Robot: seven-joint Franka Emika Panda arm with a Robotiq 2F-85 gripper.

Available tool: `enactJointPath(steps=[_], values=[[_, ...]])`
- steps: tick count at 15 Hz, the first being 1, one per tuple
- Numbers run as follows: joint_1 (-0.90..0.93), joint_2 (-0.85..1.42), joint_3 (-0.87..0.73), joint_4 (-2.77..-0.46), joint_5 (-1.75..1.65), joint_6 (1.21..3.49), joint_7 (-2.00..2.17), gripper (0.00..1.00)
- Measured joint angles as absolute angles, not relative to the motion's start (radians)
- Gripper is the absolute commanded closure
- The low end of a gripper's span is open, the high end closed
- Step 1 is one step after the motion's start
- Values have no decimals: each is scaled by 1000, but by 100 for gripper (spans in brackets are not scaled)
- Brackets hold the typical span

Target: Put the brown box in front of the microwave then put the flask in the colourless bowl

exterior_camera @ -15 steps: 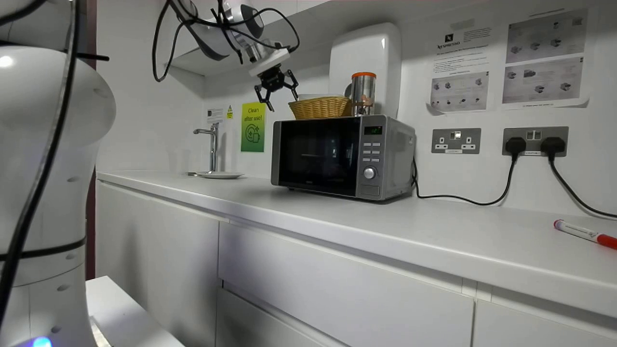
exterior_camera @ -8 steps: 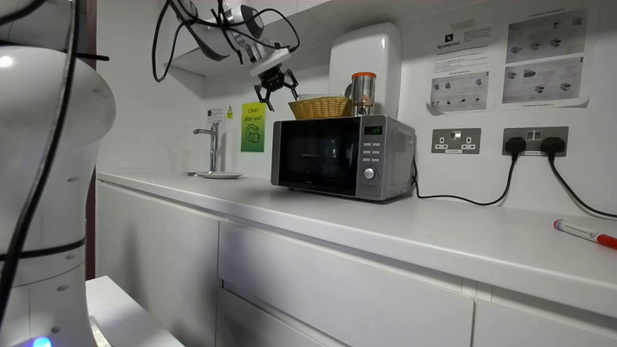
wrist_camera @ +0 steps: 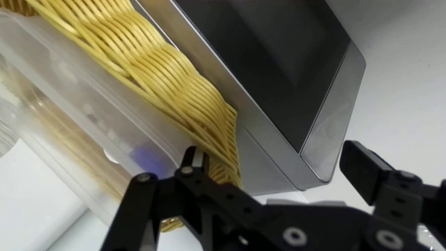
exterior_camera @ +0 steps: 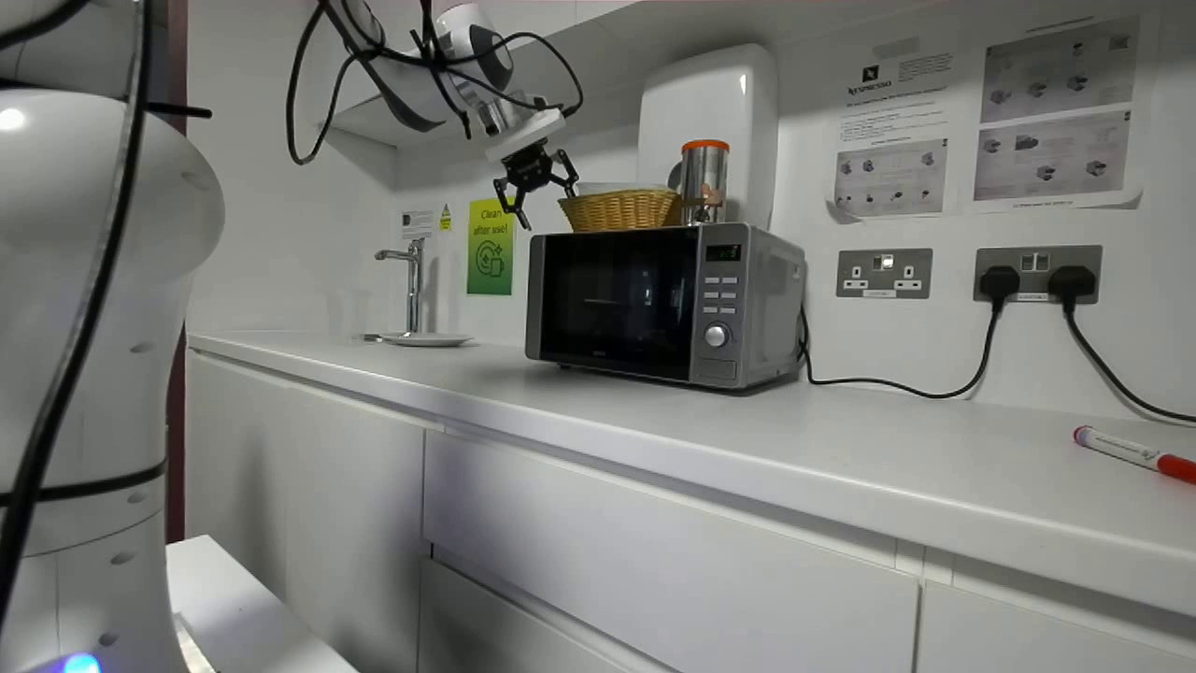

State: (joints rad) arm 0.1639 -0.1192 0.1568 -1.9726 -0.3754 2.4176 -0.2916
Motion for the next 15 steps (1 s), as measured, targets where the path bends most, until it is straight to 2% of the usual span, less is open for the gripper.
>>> enactJointPath(steps=[2, 10, 11, 15], values=[[164, -120, 154, -1983, -375, 2434, -293, 34], [155, -132, 143, -1990, -374, 2449, -293, 95], [155, -135, 140, -1990, -374, 2450, -293, 100], [155, -143, 136, -1991, -374, 2450, -294, 97]])
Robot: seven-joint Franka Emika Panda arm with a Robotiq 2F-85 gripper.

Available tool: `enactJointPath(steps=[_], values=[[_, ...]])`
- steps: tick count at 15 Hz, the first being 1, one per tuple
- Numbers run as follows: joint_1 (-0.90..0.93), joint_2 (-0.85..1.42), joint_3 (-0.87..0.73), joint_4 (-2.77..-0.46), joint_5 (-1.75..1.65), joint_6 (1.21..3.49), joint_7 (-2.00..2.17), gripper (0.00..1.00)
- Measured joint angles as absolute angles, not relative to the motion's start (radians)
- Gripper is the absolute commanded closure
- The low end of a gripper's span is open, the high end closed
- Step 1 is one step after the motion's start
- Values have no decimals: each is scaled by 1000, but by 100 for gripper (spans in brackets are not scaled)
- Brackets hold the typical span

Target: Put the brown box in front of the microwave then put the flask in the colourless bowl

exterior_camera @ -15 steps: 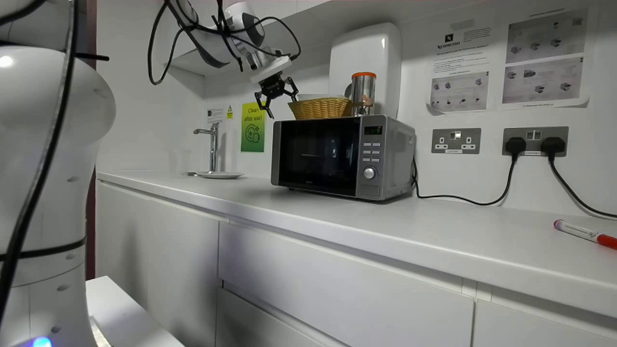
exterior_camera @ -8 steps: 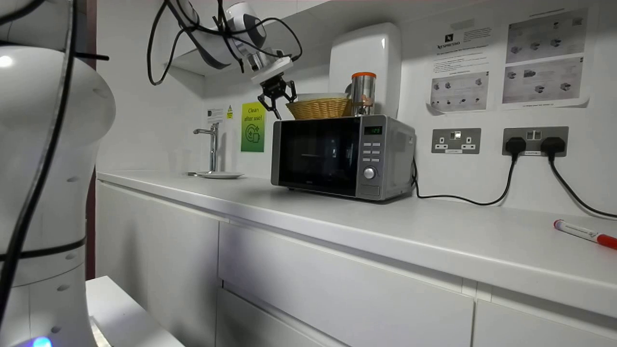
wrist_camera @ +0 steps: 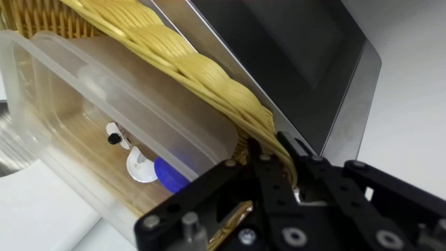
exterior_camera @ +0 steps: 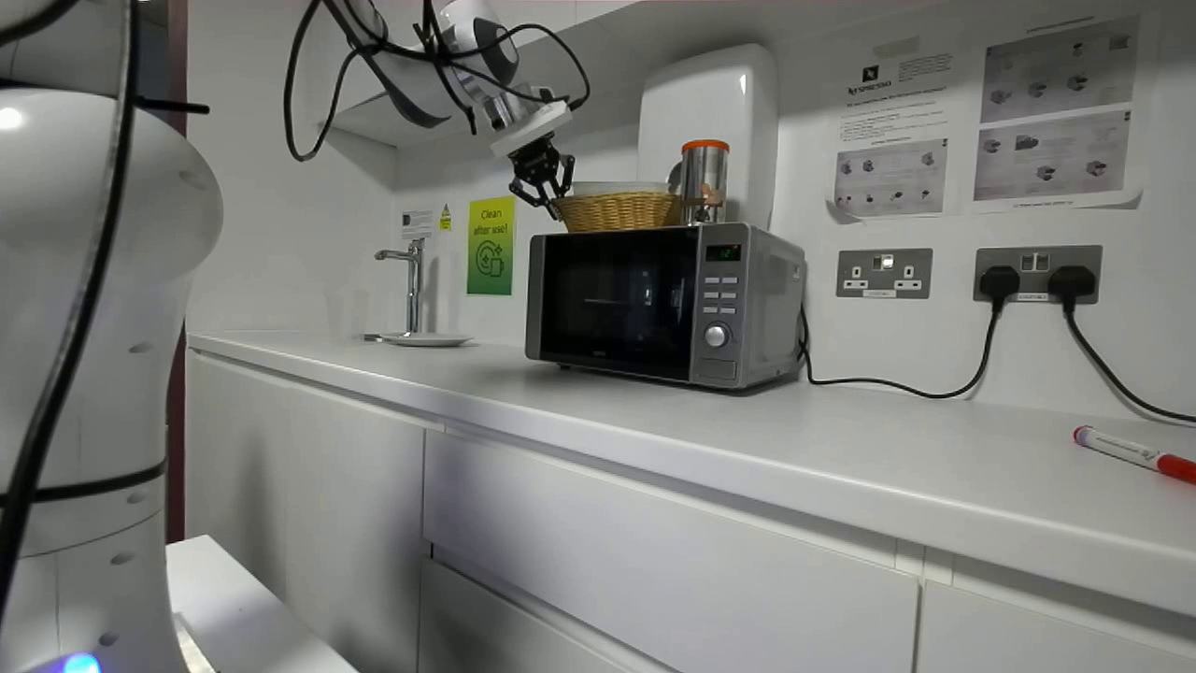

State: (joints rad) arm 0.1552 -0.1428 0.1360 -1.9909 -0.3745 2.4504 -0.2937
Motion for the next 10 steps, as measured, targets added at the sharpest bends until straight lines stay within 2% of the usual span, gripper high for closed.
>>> enactJointPath(steps=[10], values=[[156, -152, 138, -1991, -394, 2442, -312, 97]])
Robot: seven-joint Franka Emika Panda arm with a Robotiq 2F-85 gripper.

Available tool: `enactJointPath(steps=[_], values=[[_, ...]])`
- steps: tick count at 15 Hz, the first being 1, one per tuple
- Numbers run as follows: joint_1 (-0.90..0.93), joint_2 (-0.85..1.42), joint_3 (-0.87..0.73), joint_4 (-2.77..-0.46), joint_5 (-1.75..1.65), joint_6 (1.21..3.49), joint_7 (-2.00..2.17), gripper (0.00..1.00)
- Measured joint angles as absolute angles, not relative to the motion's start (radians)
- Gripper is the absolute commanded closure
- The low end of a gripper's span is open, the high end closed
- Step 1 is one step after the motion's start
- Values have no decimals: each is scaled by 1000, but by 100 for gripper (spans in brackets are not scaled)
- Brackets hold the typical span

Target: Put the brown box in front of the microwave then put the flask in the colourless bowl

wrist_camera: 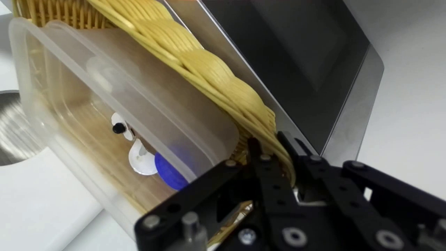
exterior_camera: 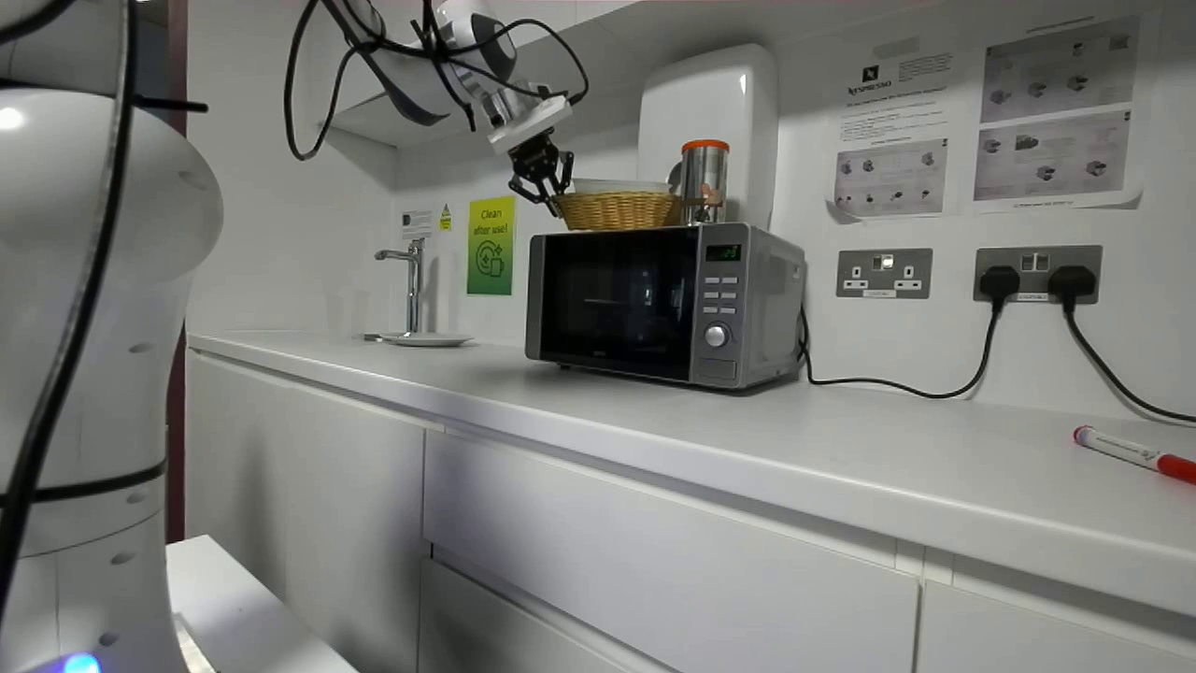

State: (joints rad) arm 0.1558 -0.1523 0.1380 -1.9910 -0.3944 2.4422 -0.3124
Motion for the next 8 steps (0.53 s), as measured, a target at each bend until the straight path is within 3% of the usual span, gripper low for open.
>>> enactJointPath(steps=[8], values=[[159, -185, 149, -1991, -394, 2390, -336, 97]])
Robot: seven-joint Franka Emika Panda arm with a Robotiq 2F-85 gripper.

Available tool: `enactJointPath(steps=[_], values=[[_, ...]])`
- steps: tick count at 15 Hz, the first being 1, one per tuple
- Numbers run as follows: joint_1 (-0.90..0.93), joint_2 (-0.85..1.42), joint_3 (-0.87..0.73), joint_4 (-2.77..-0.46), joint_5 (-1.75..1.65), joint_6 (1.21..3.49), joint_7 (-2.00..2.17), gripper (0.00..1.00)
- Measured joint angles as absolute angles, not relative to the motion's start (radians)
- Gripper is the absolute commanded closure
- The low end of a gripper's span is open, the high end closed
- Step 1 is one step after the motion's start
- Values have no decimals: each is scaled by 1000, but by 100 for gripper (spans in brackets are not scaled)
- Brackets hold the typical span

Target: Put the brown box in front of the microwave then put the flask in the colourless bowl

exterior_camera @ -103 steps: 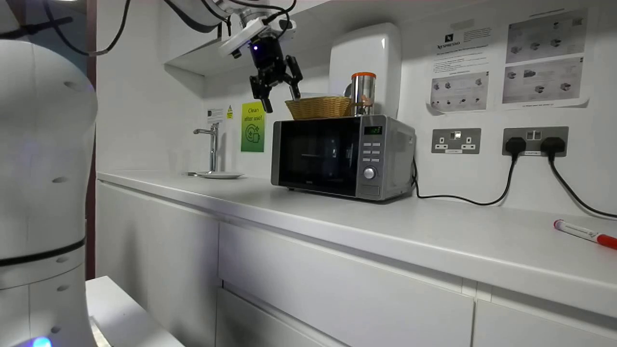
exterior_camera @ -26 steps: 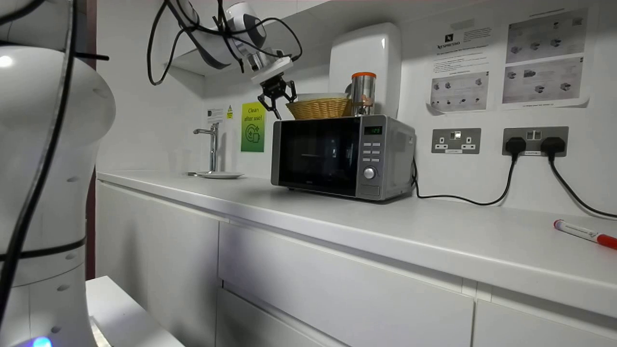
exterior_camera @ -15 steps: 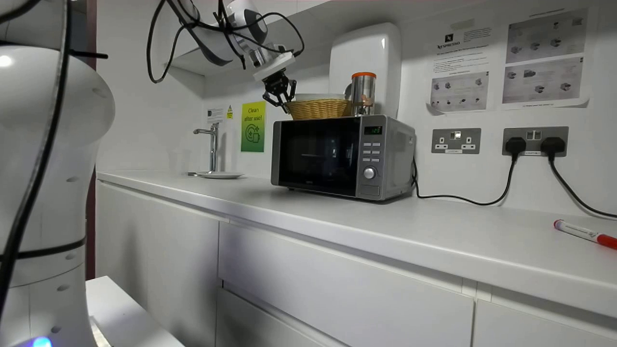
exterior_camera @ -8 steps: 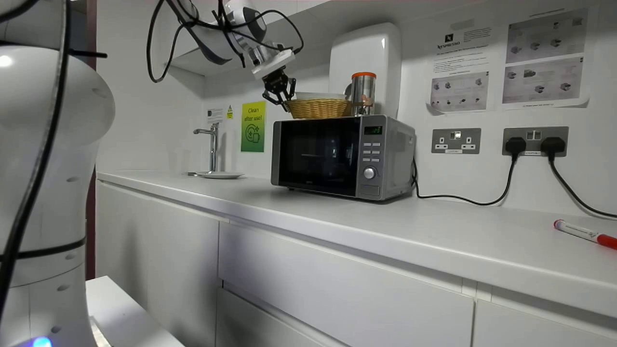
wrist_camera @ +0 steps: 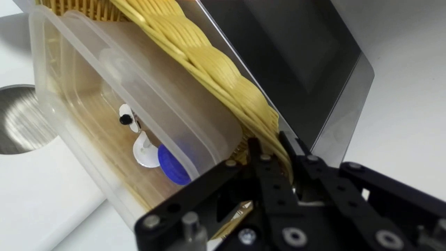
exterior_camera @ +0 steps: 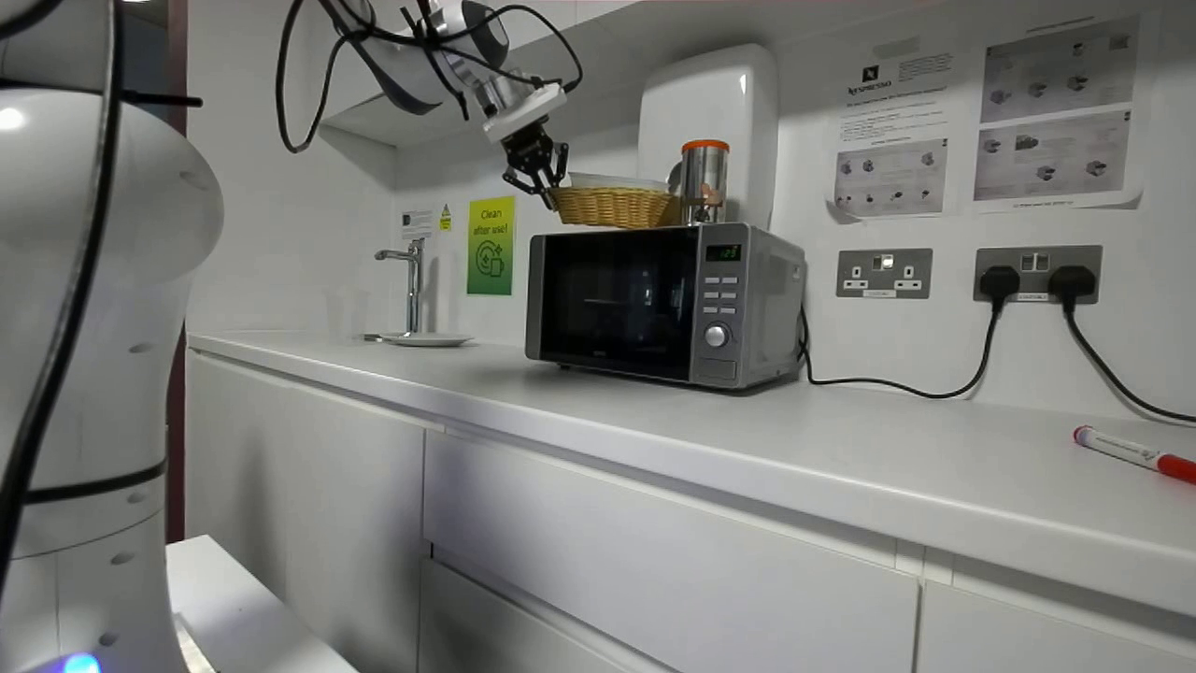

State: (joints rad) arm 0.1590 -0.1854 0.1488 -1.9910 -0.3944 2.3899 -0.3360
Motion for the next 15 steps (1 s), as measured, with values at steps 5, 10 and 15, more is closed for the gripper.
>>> enactJointPath(steps=[5, 10, 15], values=[[166, -205, 169, -1991, -394, 2342, -337, 97], [173, -218, 184, -1995, -394, 2306, -337, 97], [173, -266, 185, -2033, -378, 2250, -337, 97]])
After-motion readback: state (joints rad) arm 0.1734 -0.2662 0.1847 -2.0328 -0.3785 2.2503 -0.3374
